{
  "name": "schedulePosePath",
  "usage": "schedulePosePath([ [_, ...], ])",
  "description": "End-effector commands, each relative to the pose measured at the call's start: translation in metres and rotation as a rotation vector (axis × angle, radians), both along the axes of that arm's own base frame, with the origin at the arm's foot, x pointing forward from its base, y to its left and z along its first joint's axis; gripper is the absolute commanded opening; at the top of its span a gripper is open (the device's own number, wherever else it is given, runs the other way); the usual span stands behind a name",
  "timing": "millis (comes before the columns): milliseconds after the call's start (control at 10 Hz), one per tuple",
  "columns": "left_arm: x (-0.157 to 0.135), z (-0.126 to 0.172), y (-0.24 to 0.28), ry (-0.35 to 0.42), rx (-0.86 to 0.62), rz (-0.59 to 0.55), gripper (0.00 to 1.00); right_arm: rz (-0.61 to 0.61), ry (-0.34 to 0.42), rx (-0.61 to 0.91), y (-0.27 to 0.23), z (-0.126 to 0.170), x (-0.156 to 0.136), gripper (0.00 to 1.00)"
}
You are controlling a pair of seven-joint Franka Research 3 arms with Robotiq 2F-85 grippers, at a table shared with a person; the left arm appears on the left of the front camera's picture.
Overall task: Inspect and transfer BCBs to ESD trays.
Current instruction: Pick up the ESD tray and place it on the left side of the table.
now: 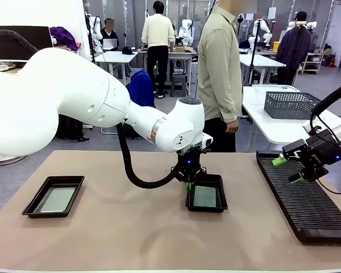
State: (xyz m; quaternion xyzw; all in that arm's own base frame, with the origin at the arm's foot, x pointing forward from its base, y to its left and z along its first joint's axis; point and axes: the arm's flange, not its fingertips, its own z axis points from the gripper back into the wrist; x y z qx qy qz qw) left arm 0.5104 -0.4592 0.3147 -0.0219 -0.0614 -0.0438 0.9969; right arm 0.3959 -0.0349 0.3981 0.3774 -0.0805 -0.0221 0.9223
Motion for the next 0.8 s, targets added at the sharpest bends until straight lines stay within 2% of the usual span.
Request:
schedulePosePath([
  [0, -0.0004, -0.0009, 0.0003, -0.002, 0.005, -0.003, 0.00, -0.007, 0.002, 0.001, 0.0008, 0.0006, -0.0003, 1.00],
  [700, -0.0004, -0.0009, 0.0003, -0.002, 0.005, -0.003, 0.00, -0.007, 0.002, 0.001, 0.0008, 0.0006, -0.0003, 1.00],
])
